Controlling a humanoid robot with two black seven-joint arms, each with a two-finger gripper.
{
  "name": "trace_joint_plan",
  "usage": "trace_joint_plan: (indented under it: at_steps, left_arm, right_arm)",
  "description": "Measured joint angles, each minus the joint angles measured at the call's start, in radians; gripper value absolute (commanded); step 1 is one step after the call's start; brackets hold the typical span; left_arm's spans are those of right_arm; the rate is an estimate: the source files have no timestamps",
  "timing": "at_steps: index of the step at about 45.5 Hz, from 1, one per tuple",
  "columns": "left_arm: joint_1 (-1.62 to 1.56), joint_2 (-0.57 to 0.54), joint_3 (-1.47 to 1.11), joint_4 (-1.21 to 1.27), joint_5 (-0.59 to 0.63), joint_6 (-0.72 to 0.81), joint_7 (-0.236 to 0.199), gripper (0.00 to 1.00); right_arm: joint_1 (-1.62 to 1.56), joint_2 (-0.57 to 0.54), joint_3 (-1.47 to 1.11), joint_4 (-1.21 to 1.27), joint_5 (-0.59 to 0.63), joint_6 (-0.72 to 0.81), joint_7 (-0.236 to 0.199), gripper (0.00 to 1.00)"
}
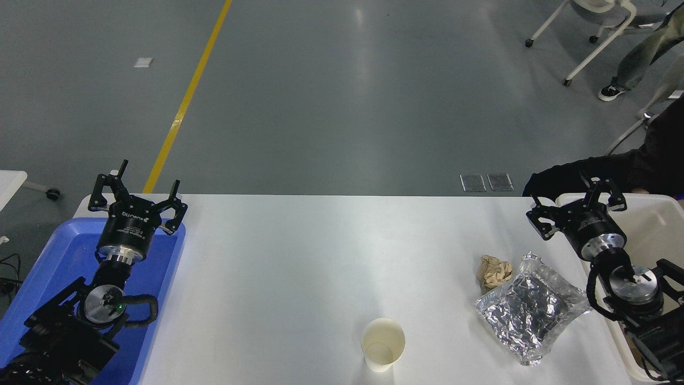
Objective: Pick up paper cup place in dustbin
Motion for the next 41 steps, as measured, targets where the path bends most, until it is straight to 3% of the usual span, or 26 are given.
trace_joint_plan:
  at_steps: [15,23,30,41]
  left_arm:
    - [0.0,0.0,0.0,0.0,0.001,0.0,0.0,1.0]
    - [-0.001,0.0,0.001,-0.001,0.002,-0.002,0.002,1.0]
    - [-0.002,0.001,0.001,-0.001,0.002,-0.003,0.004,1.0]
    - [-0.001,0.001,0.001,-0.001,0.001,-0.003,0.004,1.0]
  right_arm:
    - [0.009,0.004,-0.01,0.05,-0.031,0.023,-0.002,1.0]
    - [0.11,-0.049,-0.109,0.145,-0.213,0.023,-0.007,1.0]
    - [0.346,-0.118,-0.423,0.197,-0.379,0.029,-0.009,1.0]
    - [0.825,-0.186,-0.975,0.326,-0.519,0.115,-0.015,1.0]
